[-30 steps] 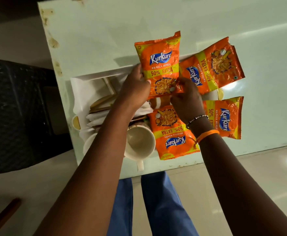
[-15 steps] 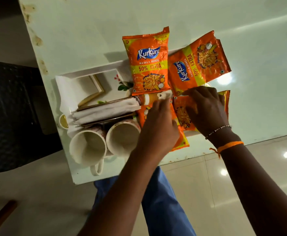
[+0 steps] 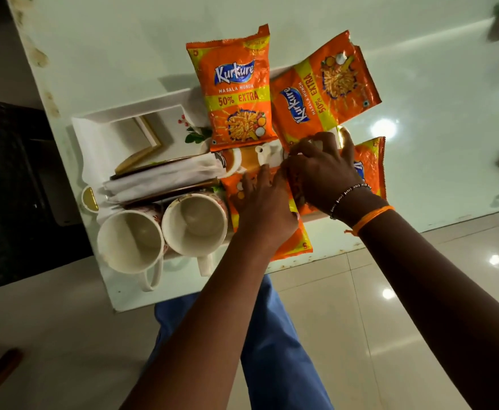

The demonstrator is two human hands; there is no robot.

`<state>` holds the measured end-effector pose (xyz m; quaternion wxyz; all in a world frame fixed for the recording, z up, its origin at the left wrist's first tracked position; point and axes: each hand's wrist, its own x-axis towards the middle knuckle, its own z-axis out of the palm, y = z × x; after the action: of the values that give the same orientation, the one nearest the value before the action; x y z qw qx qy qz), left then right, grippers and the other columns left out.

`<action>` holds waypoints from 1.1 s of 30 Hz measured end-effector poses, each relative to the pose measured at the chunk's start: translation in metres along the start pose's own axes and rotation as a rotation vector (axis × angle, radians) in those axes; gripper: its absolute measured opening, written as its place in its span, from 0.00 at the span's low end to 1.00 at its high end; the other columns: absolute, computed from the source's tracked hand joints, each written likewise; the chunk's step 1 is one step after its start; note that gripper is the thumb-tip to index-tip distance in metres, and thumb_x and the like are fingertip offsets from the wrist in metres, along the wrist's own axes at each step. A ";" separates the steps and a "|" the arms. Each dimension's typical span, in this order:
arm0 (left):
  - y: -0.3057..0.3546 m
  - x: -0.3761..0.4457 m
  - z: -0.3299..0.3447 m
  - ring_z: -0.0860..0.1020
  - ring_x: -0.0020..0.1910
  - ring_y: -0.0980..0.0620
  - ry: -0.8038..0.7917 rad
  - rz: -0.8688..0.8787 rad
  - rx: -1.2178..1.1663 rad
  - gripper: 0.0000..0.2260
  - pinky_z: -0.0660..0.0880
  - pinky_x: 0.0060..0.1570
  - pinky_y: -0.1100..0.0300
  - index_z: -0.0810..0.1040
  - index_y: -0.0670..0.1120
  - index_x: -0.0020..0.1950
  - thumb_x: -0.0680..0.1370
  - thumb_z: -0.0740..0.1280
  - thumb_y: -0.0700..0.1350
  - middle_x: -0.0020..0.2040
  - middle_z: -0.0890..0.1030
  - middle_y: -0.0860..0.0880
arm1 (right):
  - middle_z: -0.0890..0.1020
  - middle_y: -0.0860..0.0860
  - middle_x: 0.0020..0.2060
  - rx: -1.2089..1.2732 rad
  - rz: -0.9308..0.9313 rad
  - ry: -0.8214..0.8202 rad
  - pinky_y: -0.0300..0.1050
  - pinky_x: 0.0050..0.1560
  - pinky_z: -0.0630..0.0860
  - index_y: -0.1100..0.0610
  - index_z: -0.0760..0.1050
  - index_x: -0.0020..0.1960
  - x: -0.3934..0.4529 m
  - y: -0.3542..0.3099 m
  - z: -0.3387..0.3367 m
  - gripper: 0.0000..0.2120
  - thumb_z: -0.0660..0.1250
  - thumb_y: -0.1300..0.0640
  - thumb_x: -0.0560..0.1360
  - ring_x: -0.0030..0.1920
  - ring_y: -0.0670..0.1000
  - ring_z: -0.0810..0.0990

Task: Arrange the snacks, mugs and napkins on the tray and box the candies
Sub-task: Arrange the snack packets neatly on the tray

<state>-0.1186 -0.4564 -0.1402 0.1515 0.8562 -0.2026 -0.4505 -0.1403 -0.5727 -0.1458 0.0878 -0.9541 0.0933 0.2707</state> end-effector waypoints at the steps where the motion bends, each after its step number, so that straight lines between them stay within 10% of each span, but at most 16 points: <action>1: 0.000 -0.001 0.002 0.46 0.75 0.38 -0.016 -0.002 -0.001 0.35 0.51 0.72 0.40 0.52 0.51 0.75 0.74 0.68 0.48 0.77 0.51 0.47 | 0.69 0.52 0.68 -0.012 -0.010 -0.019 0.69 0.70 0.42 0.50 0.71 0.63 0.000 0.001 -0.001 0.16 0.60 0.57 0.75 0.73 0.61 0.54; 8: -0.001 -0.003 0.007 0.44 0.75 0.37 -0.040 -0.017 0.021 0.35 0.50 0.73 0.38 0.49 0.51 0.75 0.75 0.66 0.51 0.78 0.49 0.46 | 0.71 0.51 0.66 0.091 -0.013 0.040 0.64 0.70 0.51 0.49 0.71 0.63 0.005 0.013 -0.017 0.18 0.62 0.59 0.74 0.69 0.60 0.60; 12: -0.002 -0.001 0.006 0.44 0.76 0.38 0.044 -0.007 0.037 0.35 0.46 0.71 0.38 0.49 0.51 0.75 0.75 0.65 0.51 0.78 0.49 0.46 | 0.71 0.55 0.64 0.485 0.363 0.449 0.52 0.59 0.66 0.54 0.69 0.63 0.021 0.037 -0.030 0.20 0.65 0.57 0.72 0.64 0.61 0.66; 18: 0.009 0.004 0.000 0.47 0.76 0.41 0.159 0.265 -0.003 0.35 0.51 0.73 0.41 0.51 0.53 0.75 0.74 0.68 0.46 0.77 0.53 0.47 | 0.70 0.56 0.66 0.816 0.760 0.365 0.48 0.64 0.64 0.57 0.62 0.68 0.061 0.069 -0.036 0.26 0.65 0.56 0.72 0.68 0.57 0.66; 23: 0.024 0.010 0.008 0.44 0.75 0.38 0.077 0.395 0.204 0.43 0.48 0.73 0.42 0.42 0.55 0.75 0.72 0.70 0.46 0.78 0.47 0.45 | 0.81 0.61 0.55 0.820 0.680 0.331 0.47 0.54 0.75 0.62 0.77 0.56 0.055 0.081 -0.050 0.14 0.66 0.60 0.71 0.48 0.53 0.76; 33: 0.042 0.017 0.036 0.44 0.76 0.38 0.159 0.246 0.177 0.40 0.47 0.75 0.43 0.37 0.51 0.75 0.77 0.65 0.47 0.77 0.46 0.41 | 0.79 0.62 0.57 1.075 0.609 0.270 0.56 0.58 0.77 0.64 0.73 0.58 0.023 0.087 -0.055 0.14 0.65 0.61 0.74 0.56 0.59 0.79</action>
<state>-0.1484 -0.5037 -0.1533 0.1451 0.8677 -0.3322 -0.3400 -0.1128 -0.6718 -0.1221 0.4614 -0.7332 0.4937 0.0761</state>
